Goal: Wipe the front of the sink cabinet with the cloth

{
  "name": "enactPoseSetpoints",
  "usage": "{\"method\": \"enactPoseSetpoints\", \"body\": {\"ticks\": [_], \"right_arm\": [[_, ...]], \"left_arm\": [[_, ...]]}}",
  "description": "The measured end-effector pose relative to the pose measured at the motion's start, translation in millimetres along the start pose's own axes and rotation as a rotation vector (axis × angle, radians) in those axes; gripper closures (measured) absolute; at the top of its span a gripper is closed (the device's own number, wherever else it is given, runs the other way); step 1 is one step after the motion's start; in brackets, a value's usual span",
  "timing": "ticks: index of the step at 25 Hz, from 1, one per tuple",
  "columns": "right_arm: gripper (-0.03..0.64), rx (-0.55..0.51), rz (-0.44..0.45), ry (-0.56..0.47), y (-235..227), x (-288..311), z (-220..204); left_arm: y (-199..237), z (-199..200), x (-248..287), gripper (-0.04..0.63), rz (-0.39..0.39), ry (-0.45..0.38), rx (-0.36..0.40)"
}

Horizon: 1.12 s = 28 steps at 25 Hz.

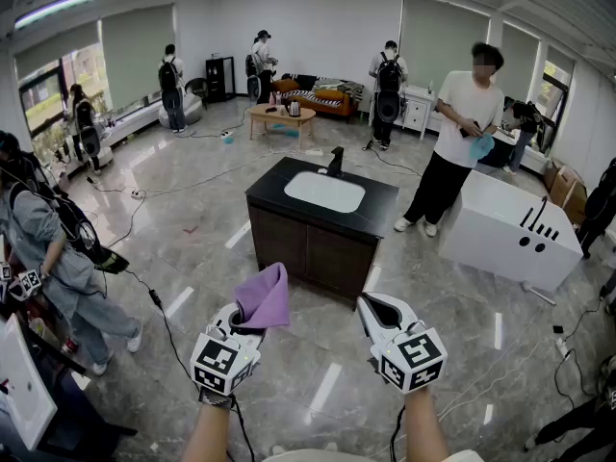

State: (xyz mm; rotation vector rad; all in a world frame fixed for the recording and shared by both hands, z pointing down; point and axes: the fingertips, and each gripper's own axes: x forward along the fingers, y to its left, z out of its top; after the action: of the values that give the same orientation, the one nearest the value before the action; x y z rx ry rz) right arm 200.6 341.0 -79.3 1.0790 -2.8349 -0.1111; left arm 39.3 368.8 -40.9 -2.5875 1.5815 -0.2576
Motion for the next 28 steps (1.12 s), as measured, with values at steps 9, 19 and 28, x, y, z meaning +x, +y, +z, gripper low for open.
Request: {"method": "enactPoseSetpoints", "body": {"ticks": [9,19,28], "right_arm": [[0.611,0.058,0.053,-0.063,11.0,-0.6,5.5],[0.611,0.058,0.054,-0.055,42.6,17.3,5.1],[0.611,0.054,0.0,-0.03,65.5,40.8,-5.5]], "left_arm": [[-6.9,-5.0,-1.3,0.546,-0.03,0.001,0.003],[18.1,-20.0,-32.7,0.545,-0.029,0.019,0.021],[51.9,-41.5,-40.4,0.546,-0.065,0.037,-0.006]]}}
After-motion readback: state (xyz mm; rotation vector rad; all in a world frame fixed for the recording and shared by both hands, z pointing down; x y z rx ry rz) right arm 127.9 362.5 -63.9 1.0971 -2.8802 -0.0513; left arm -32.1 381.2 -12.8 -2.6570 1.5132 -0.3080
